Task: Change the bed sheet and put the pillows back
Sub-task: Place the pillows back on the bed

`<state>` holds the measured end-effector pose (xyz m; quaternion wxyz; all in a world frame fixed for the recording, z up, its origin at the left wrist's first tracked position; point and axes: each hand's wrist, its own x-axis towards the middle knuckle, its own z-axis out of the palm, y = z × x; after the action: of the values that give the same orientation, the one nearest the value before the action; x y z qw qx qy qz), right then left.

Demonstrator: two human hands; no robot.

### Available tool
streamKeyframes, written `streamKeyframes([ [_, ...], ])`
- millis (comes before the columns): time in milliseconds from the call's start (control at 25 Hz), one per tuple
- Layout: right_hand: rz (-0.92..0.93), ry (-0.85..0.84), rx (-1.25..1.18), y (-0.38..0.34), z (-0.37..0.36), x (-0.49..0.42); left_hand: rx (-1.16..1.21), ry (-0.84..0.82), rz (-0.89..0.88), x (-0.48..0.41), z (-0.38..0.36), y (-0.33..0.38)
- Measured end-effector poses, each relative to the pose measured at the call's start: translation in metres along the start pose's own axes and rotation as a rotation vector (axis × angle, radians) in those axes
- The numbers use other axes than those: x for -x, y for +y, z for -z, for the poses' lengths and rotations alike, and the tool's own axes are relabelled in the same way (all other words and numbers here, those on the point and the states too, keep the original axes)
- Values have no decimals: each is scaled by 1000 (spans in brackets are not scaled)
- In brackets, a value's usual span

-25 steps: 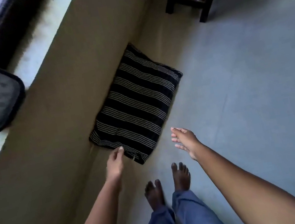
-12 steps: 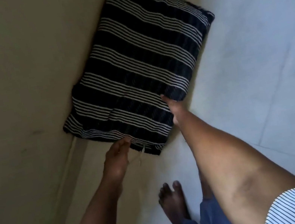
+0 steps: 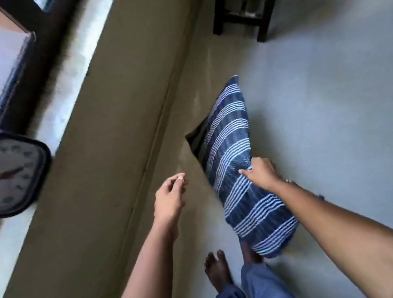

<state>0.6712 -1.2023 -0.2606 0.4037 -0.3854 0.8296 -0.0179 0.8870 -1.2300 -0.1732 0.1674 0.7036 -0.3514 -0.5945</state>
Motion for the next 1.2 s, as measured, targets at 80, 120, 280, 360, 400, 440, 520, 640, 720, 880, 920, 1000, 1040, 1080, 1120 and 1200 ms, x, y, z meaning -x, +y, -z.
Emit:
streamKeyframes([
  [80, 13, 9, 81, 12, 54, 41, -51, -50, -69, 37, -4, 29],
  [120, 27, 5, 109, 17, 81, 65, -104, -83, -115, 56, -5, 41],
  [280, 170, -14, 247, 25, 173, 158, -318, -202, -363, 127, -13, 89],
  [360, 226, -13, 325, 28, 210, 208, -449, -272, -508, 163, -21, 107],
  [400, 255, -18, 341, 29, 222, 234, -523, -321, -571, 181, -25, 111],
  [440, 284, -7, 362, 29, 232, 259, -594, -388, -631, 198, -29, 113],
  [520, 332, 29, 371, 30, 241, 308, -764, -553, -709, 234, -33, 115],
  [640, 306, 103, 372, 28, 245, 367, -1107, -604, -936, 270, -33, 103],
  [720, 285, 166, 369, 35, 239, 406, -1293, -502, -1196, 286, -24, 98],
  [880, 226, 341, 277, 61, 206, 477, -1395, -574, -1306, 328, -9, 94],
  [920, 192, 397, 235, 71, 195, 488, -1410, -598, -1297, 339, -8, 87],
  [1000, 97, 528, 146, 95, 174, 515, -1404, -653, -1276, 367, -9, 68],
  [1040, 62, 600, 119, 111, 161, 529, -1365, -682, -1233, 382, -11, 57],
  [1080, 36, 679, 97, 126, 148, 542, -1329, -715, -1170, 396, -17, 45],
  [1120, 4, 760, 60, 137, 134, 559, -1307, -755, -1102, 412, -23, 33],
  [1200, -115, 946, -111, 144, 103, 594, -1270, -832, -939, 443, -35, 6],
])
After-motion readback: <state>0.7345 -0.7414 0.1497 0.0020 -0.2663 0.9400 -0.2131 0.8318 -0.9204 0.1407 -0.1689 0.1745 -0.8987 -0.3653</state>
